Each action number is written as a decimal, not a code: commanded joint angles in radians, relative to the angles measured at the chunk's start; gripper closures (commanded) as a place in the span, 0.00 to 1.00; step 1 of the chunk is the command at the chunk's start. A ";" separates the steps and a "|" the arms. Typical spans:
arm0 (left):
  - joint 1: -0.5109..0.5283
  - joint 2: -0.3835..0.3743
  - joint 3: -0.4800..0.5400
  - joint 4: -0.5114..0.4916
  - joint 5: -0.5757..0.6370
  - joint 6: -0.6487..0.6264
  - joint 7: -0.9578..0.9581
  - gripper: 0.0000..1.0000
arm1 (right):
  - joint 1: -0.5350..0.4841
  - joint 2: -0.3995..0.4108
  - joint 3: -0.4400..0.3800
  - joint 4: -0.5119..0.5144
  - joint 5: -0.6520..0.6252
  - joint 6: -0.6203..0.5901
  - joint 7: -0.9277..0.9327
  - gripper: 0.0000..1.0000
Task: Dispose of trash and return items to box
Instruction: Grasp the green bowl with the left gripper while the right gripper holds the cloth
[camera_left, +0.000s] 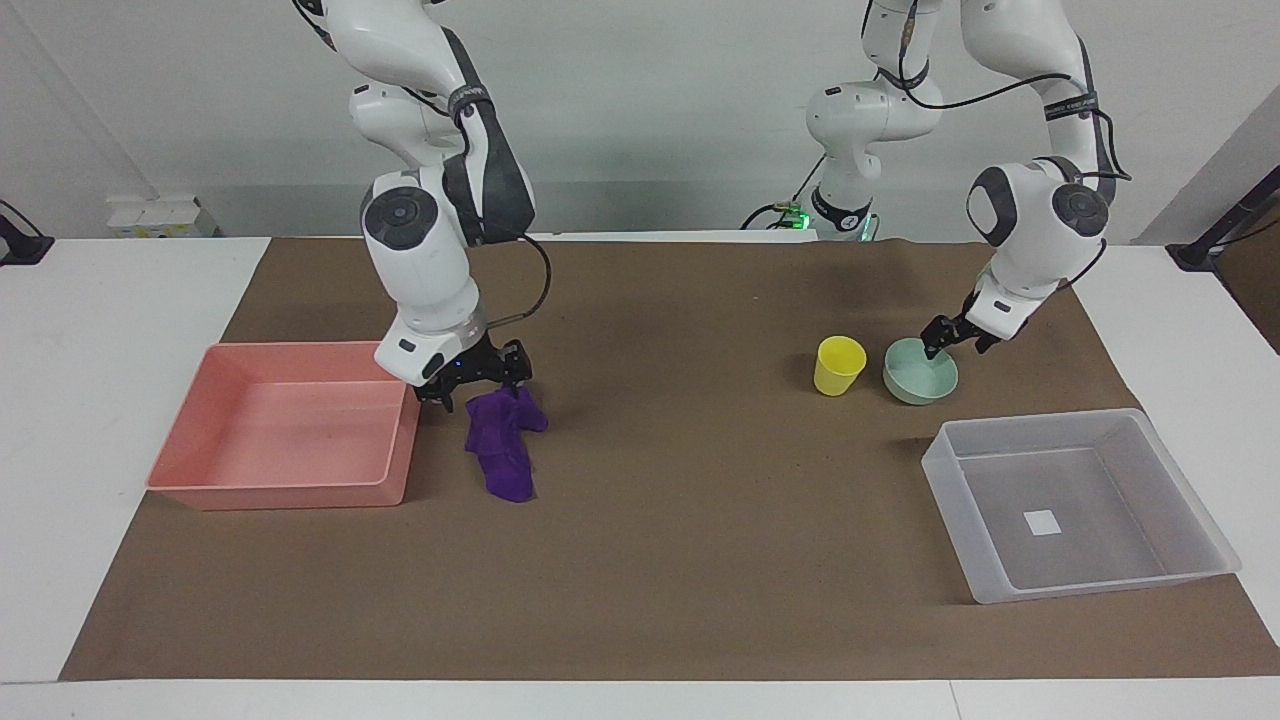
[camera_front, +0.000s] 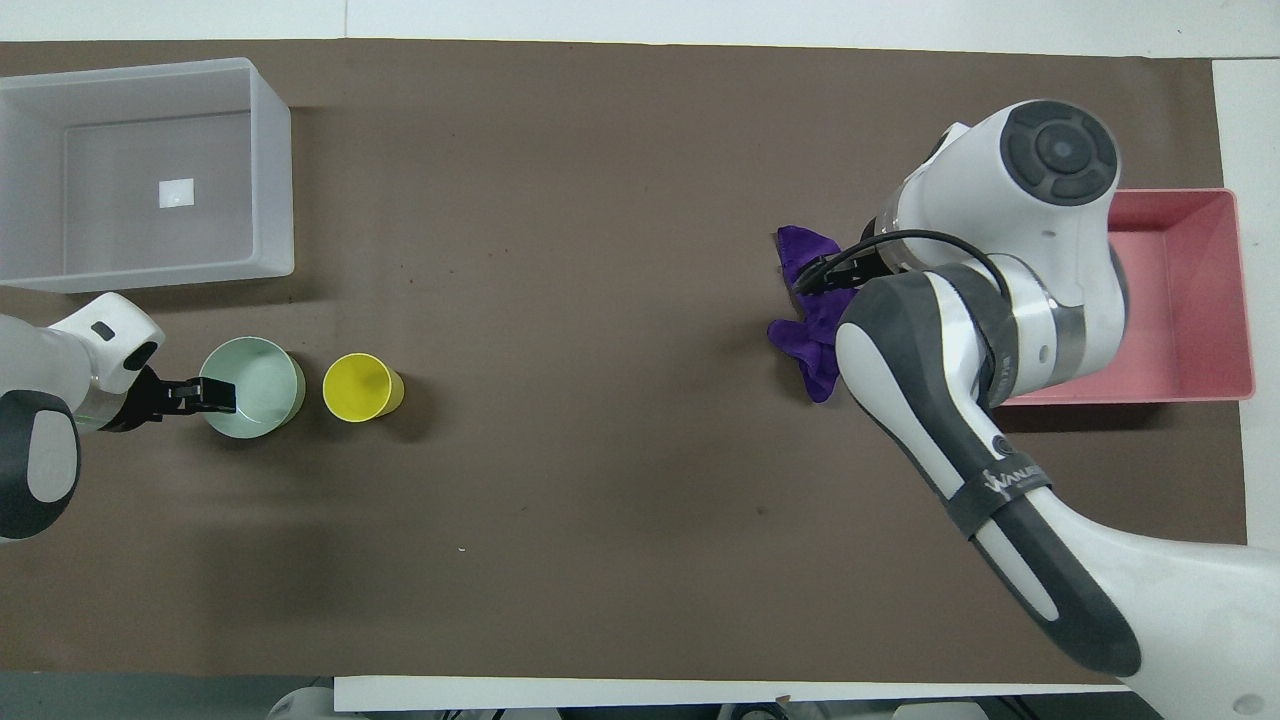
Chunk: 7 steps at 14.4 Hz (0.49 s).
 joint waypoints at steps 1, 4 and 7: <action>-0.047 0.006 0.005 -0.054 0.006 0.101 -0.080 1.00 | 0.013 0.029 -0.002 -0.050 0.008 0.054 0.009 0.02; -0.041 0.016 0.005 -0.054 0.006 0.103 -0.066 1.00 | 0.013 0.066 -0.002 -0.109 0.008 0.153 0.003 0.16; -0.041 0.019 0.005 -0.053 0.006 0.103 -0.066 1.00 | 0.015 0.066 -0.002 -0.119 0.008 0.152 0.010 0.64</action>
